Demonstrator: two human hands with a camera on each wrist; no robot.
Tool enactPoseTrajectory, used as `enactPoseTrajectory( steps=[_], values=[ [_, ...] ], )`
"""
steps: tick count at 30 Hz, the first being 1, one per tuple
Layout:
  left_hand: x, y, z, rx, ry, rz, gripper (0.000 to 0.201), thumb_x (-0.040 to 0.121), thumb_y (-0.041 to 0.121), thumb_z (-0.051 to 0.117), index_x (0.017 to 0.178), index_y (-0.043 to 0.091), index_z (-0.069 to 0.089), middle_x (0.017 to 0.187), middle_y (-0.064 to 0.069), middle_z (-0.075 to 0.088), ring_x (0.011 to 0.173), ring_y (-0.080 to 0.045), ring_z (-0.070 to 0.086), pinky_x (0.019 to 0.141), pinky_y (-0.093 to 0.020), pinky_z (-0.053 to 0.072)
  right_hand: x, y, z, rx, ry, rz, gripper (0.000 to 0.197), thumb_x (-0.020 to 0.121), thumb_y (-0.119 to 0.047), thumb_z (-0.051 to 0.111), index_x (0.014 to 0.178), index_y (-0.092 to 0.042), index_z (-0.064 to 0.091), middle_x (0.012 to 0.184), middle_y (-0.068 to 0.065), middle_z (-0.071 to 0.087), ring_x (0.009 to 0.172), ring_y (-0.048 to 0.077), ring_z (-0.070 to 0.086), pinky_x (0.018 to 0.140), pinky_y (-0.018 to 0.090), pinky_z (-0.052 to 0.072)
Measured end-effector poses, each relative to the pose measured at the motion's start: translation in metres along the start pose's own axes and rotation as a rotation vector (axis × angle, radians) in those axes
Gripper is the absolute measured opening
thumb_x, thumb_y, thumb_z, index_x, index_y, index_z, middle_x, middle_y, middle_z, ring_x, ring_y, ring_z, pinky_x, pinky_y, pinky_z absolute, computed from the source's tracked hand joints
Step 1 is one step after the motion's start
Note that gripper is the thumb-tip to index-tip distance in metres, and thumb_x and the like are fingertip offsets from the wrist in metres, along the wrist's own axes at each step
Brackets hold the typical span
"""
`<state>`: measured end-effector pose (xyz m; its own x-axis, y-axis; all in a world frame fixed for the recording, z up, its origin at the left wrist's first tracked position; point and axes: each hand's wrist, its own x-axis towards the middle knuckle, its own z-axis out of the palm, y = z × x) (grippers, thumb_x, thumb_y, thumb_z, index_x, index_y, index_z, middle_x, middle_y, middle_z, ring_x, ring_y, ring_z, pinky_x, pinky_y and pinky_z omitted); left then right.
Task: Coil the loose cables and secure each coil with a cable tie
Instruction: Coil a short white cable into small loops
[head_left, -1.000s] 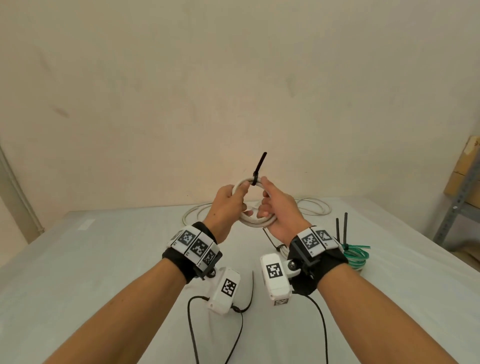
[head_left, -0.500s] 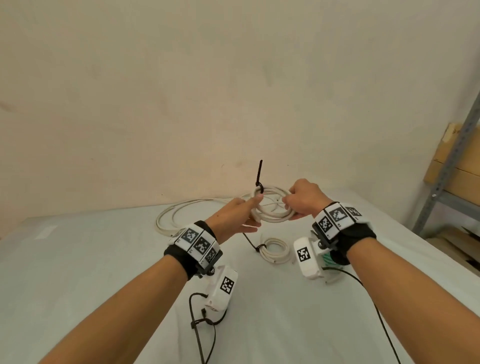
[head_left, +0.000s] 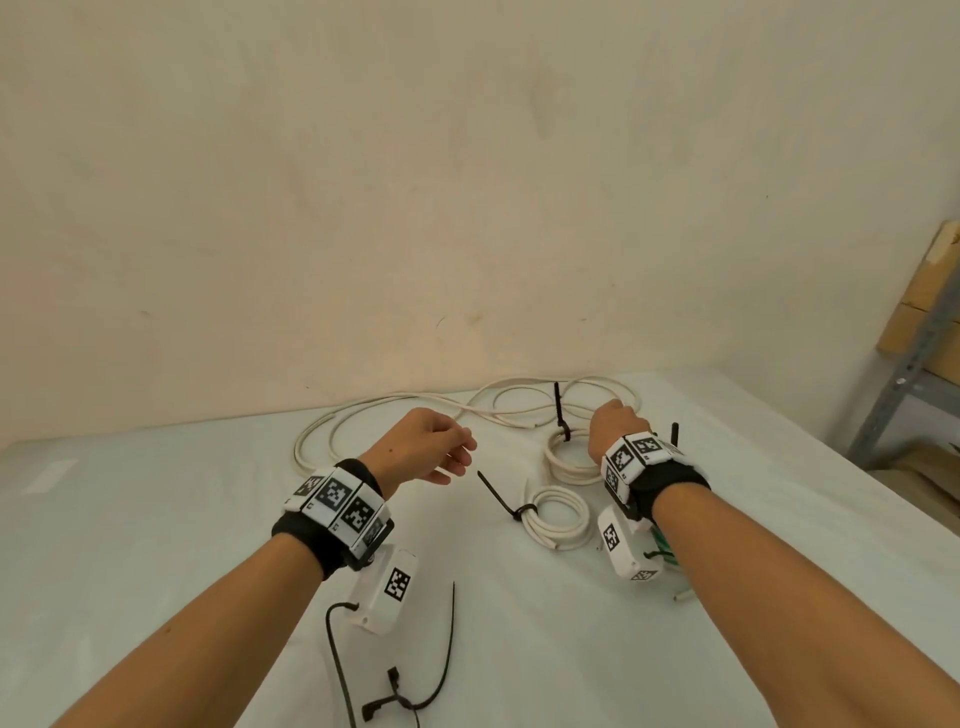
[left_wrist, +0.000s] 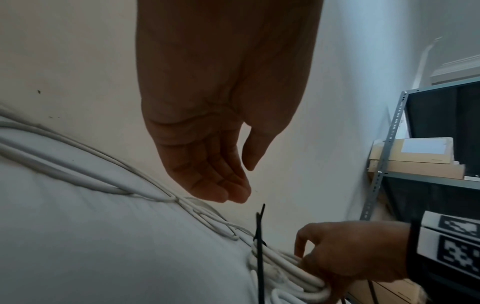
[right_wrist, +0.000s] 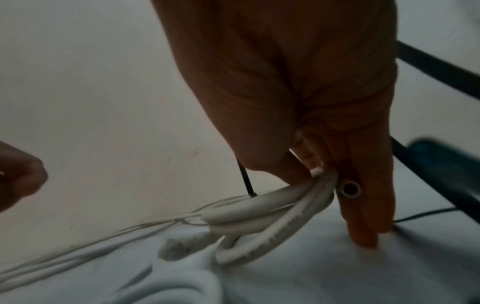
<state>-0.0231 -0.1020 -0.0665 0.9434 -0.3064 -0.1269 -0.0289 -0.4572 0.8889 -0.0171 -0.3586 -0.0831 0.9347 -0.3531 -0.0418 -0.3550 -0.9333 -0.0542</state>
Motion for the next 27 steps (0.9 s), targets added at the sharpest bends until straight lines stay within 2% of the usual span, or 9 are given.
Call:
enactPoseTrajectory(
  steps=[3, 5, 9, 13, 16, 18, 20, 24, 27],
  values=[
    [0.011, -0.004, -0.010, 0.025, 0.012, -0.036, 0.028, 0.105, 0.024, 0.054, 0.101, 0.005, 0.074, 0.083, -0.003, 0.074, 0.071, -0.011, 0.070, 0.072, -0.029, 0.058, 0.004, 0.005, -0.003, -0.102, -0.078, -0.059, 0.030, 0.104, -0.014, 0.049, 0.130, -0.002, 0.059, 0.139, 0.018, 0.058, 0.126, 0.033, 0.061, 0.095, 0.037, 0.050],
    [0.018, -0.006, -0.017, 0.037, 0.025, -0.063, 0.029, 0.105, 0.025, 0.055, 0.101, 0.004, 0.075, 0.084, -0.004, 0.074, 0.071, -0.012, 0.070, 0.069, -0.027, 0.058, 0.004, 0.003, -0.013, -0.152, -0.037, -0.088, 0.026, 0.101, -0.012, 0.047, 0.118, -0.008, 0.066, 0.129, 0.014, 0.064, 0.116, 0.032, 0.065, 0.085, 0.037, 0.049],
    [0.031, -0.011, -0.030, 0.003, 0.041, -0.097, 0.028, 0.105, 0.024, 0.056, 0.100, 0.004, 0.075, 0.083, -0.004, 0.074, 0.071, -0.013, 0.069, 0.069, -0.028, 0.056, 0.015, -0.028, -0.039, -0.141, 0.072, -0.136, 0.031, 0.101, -0.016, 0.049, 0.129, -0.011, 0.061, 0.132, 0.012, 0.060, 0.122, 0.032, 0.061, 0.093, 0.040, 0.050],
    [0.040, -0.013, -0.040, -0.016, 0.044, -0.098, 0.027, 0.105, 0.022, 0.056, 0.099, 0.004, 0.074, 0.082, -0.004, 0.073, 0.070, -0.014, 0.069, 0.067, -0.026, 0.056, 0.043, -0.076, -0.028, 0.078, -0.075, -0.338, 0.033, 0.102, -0.018, 0.050, 0.131, -0.007, 0.059, 0.135, 0.019, 0.059, 0.117, 0.037, 0.064, 0.098, 0.042, 0.054],
    [0.044, -0.010, -0.049, -0.030, 0.046, -0.077, 0.026, 0.105, 0.021, 0.055, 0.098, 0.004, 0.074, 0.081, -0.004, 0.072, 0.069, -0.014, 0.069, 0.064, -0.025, 0.056, 0.061, -0.095, -0.007, -0.068, -0.130, -0.385, 0.037, 0.103, -0.018, 0.052, 0.138, -0.010, 0.060, 0.142, 0.015, 0.059, 0.126, 0.034, 0.061, 0.098, 0.038, 0.050],
    [0.047, -0.007, -0.056, -0.033, 0.044, -0.065, 0.027, 0.106, 0.020, 0.055, 0.100, 0.002, 0.073, 0.081, -0.005, 0.072, 0.070, -0.014, 0.069, 0.062, -0.023, 0.056, 0.073, -0.100, 0.003, -0.120, -0.146, -0.404, 0.032, 0.100, -0.019, 0.058, 0.130, -0.011, 0.065, 0.137, 0.011, 0.064, 0.123, 0.031, 0.063, 0.090, 0.032, 0.049],
    [0.049, -0.005, -0.062, -0.013, 0.046, -0.052, 0.026, 0.105, 0.019, 0.055, 0.101, 0.001, 0.073, 0.084, -0.007, 0.072, 0.071, -0.016, 0.068, 0.062, -0.023, 0.057, 0.079, -0.103, 0.008, -0.141, -0.103, -0.398, 0.025, 0.098, -0.018, 0.059, 0.121, -0.011, 0.068, 0.128, 0.012, 0.068, 0.113, 0.032, 0.067, 0.082, 0.030, 0.048],
    [0.054, -0.005, -0.067, 0.057, 0.087, -0.010, 0.015, 0.103, 0.014, 0.055, 0.111, 0.010, 0.067, 0.085, -0.008, 0.073, 0.068, -0.016, 0.069, 0.062, -0.027, 0.057, 0.074, -0.111, 0.000, -0.099, 0.027, -0.335, 0.025, 0.101, -0.014, 0.049, 0.122, -0.012, 0.064, 0.123, 0.015, 0.061, 0.110, 0.037, 0.064, 0.086, 0.039, 0.053],
    [0.056, -0.004, -0.067, 0.232, 0.125, 0.112, 0.034, 0.099, 0.010, 0.057, 0.127, 0.028, 0.056, 0.086, -0.007, 0.074, 0.070, -0.018, 0.073, 0.060, -0.026, 0.059, 0.061, -0.120, -0.019, 0.118, 0.211, -0.332, 0.016, 0.103, -0.010, 0.048, 0.111, -0.008, 0.061, 0.111, 0.020, 0.062, 0.089, 0.037, 0.054, 0.076, 0.039, 0.047]
  ],
)
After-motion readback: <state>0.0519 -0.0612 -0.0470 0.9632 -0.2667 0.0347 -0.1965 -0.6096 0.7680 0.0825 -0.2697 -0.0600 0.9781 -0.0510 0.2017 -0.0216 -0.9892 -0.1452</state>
